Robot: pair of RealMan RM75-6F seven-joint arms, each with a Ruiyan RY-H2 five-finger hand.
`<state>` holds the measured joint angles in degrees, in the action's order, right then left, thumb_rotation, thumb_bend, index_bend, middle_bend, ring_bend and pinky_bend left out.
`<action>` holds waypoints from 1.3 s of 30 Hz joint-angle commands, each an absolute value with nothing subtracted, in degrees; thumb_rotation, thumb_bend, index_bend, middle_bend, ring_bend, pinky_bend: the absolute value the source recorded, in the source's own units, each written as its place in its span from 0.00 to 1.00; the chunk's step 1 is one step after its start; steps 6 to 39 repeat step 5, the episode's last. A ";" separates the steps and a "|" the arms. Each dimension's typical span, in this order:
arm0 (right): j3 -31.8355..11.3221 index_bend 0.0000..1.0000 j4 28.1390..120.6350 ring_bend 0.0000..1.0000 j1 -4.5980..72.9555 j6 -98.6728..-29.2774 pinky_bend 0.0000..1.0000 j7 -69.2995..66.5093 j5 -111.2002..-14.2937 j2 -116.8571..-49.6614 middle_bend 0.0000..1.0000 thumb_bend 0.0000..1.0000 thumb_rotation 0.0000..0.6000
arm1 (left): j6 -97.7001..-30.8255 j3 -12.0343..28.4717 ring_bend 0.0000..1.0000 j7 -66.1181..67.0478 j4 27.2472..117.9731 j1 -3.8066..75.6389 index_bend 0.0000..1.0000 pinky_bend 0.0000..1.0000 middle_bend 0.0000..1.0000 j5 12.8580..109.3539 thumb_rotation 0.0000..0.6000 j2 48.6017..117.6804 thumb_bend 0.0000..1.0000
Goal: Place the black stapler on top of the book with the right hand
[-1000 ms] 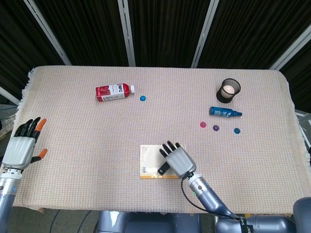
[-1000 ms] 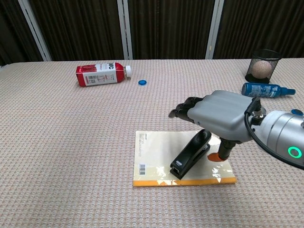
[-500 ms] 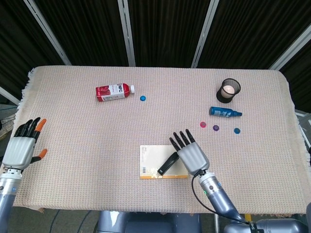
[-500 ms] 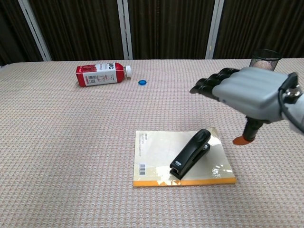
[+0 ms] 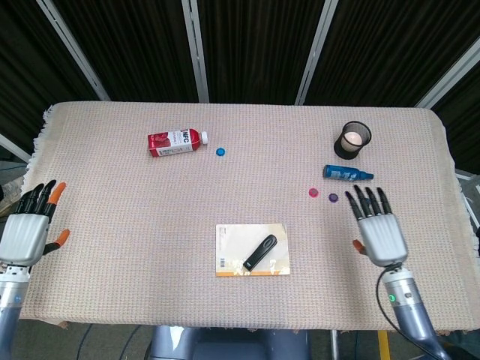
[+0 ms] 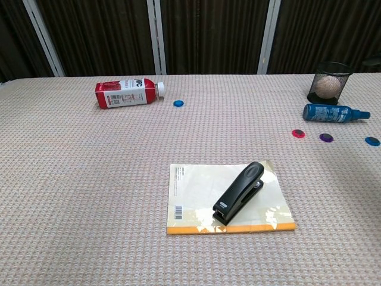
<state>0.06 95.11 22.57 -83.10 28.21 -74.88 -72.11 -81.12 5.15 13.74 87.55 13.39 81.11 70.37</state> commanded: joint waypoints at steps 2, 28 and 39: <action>-0.21 0.00 80.48 0.00 15.41 -87.17 0.00 14.10 -74.75 -72.41 0.00 0.09 1.00 | -81.47 4.98 0.01 14.15 87.91 13.13 0.01 0.12 0.00 81.40 1.00 70.50 0.27; -1.12 0.00 79.98 0.00 14.61 -88.41 0.00 12.83 -75.36 -72.47 0.00 0.09 1.00 | -81.72 4.98 0.01 13.87 87.94 12.93 0.01 0.12 0.00 81.47 1.00 70.35 0.27; -1.12 0.00 79.98 0.00 14.61 -88.41 0.00 12.83 -75.36 -72.47 0.00 0.09 1.00 | -81.72 4.98 0.01 13.87 87.94 12.93 0.01 0.12 0.00 81.47 1.00 70.35 0.27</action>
